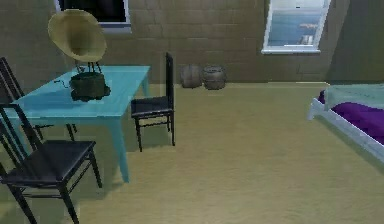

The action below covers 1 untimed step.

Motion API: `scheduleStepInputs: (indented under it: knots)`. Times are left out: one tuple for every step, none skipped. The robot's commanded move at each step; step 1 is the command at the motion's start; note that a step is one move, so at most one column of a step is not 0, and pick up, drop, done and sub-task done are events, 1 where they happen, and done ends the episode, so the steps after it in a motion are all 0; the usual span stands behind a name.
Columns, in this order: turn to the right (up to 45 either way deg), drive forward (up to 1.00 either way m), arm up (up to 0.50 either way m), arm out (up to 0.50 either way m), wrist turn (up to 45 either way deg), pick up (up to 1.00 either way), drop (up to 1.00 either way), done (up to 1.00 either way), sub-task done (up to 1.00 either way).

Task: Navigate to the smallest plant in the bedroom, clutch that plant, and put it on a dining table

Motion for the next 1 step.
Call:
scheduleStepInputs:
  knots:
    - [0.0, 0.05, 0.0, 0.0, 0.0, 0.0, 0.0, 0.0, 0.0]
